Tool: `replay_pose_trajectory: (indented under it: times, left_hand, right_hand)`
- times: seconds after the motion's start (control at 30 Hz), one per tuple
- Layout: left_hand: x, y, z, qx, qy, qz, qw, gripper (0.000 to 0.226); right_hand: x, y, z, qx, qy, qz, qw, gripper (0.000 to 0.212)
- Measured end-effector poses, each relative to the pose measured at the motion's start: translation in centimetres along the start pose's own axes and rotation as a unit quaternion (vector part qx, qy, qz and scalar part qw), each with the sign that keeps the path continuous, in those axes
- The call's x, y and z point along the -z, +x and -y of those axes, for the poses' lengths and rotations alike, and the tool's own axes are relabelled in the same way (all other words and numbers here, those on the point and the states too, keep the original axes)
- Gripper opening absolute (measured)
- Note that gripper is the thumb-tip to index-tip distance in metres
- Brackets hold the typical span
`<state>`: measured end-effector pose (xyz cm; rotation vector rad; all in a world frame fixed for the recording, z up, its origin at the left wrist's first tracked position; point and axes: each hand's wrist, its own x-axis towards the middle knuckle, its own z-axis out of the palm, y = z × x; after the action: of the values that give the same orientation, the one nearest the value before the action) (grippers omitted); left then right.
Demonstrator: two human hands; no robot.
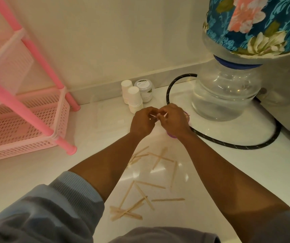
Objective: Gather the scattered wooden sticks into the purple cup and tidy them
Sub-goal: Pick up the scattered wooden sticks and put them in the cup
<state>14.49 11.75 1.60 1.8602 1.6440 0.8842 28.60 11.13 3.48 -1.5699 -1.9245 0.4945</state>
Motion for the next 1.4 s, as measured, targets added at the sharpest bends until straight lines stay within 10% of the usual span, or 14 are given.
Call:
replay_pose_trajectory:
  times: [0.43,0.7,1.13,1.4]
  left_hand:
    - [7.3,-8.6,10.1,0.201,0.128,0.11,0.965,0.047]
    - [10.9,-14.5,15.0,0.251,0.192,0.187,0.93,0.086]
    - [14.2,-18.7,16.3,0.206,0.216,0.251,0.921,0.093]
    - [15.7,-20.6,16.4,0.201,0.243,0.281,0.906,0.081]
  right_hand:
    - [-8.1,-4.1,2.8,0.026,-0.074,0.312,0.947,0.049]
    - [-12.0,-6.9,3.4,0.147,-0.26,0.307,0.904,0.03]
    - [-13.2,-7.3,6.7,0.172,-0.146,0.386,0.894,0.045]
    - [-14.9,-7.8,8.1,0.317,-0.26,0.447,0.795,0.077]
